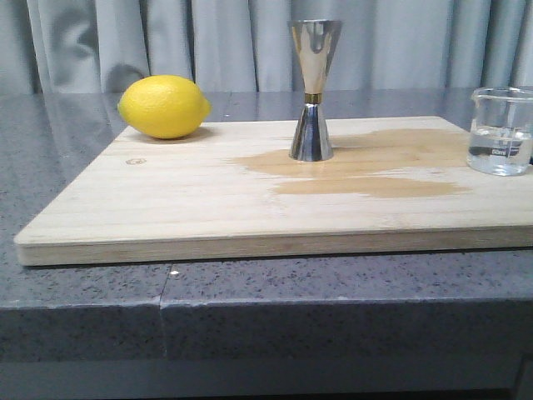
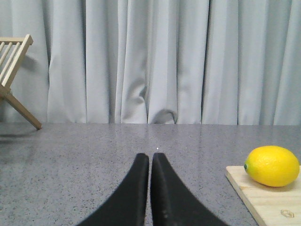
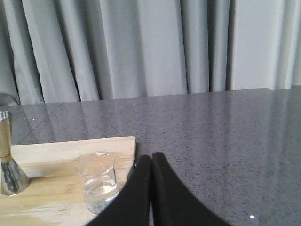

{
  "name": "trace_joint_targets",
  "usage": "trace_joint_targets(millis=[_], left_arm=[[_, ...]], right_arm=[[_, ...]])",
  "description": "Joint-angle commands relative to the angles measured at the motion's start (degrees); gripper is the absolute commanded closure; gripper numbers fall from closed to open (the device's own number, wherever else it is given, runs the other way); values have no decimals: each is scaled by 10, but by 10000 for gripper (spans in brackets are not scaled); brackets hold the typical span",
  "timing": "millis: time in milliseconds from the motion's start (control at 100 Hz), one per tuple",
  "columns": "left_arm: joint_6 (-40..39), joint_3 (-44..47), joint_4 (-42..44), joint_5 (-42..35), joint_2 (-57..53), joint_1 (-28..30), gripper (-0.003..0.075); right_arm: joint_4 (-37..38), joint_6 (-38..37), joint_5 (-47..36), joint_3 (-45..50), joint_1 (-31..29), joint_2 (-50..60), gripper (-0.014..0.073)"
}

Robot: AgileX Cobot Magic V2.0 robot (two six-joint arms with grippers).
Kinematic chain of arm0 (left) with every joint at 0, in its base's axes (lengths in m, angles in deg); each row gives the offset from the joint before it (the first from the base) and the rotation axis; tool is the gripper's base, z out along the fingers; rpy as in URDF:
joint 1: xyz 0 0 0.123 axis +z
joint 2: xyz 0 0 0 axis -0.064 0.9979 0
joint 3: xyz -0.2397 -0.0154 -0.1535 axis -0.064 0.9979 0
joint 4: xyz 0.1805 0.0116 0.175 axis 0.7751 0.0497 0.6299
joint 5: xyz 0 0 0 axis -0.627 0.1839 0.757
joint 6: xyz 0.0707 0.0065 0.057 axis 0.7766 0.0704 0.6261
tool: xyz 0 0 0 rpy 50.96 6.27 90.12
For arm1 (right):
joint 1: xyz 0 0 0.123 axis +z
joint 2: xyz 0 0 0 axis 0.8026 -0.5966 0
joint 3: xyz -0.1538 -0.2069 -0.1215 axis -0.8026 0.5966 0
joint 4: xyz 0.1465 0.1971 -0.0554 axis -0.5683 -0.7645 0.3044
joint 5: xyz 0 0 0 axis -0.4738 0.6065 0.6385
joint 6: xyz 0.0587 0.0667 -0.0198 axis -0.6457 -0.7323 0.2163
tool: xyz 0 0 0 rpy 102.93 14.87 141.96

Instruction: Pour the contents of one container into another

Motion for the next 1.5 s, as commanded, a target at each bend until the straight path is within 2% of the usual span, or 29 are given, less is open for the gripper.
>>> trace_joint_targets(millis=[0, 100, 290, 880, 960, 990, 1030, 1060, 1140, 1180, 1230, 1300, 1490], left_arm=[[-1, -62, 3, 9, 47, 1, 739], [-1, -107, 15, 48, 102, 1, 739], [-1, -134, 15, 46, 162, 1, 739], [-1, -134, 15, 46, 176, 1, 739], [-1, -134, 15, 41, 177, 1, 727], [-1, -134, 15, 39, 177, 1, 701], [-1, -134, 17, 37, 177, 1, 627], [-1, -134, 21, 36, 177, 1, 556], [-1, -134, 21, 33, 177, 1, 302], [-1, -134, 21, 30, 177, 1, 193], [-1, -134, 21, 30, 177, 1, 104], [-1, -134, 21, 30, 177, 1, 54], [-1, -134, 19, 29, 177, 1, 88]], right_arm=[[19, 8, -3, -68, -5, -55, 669], [20, 8, 22, -115, -5, -113, 669], [20, 8, 7, -146, -5, -172, 669], [20, 8, 12, -146, -5, -182, 667], [20, 8, 16, -146, -5, -182, 595], [20, 8, 14, -146, -5, -182, 543], [20, 8, 13, -146, -5, -182, 445], [20, 8, 13, -146, -5, -182, 371], [20, 8, 14, -146, -5, -182, 164], [20, 8, 14, -146, -5, -182, 101], [20, 8, 14, -146, -5, -182, 39], [20, 8, 15, -146, -5, -182, 18], [20, 8, 15, -146, -5, -182, 22]])
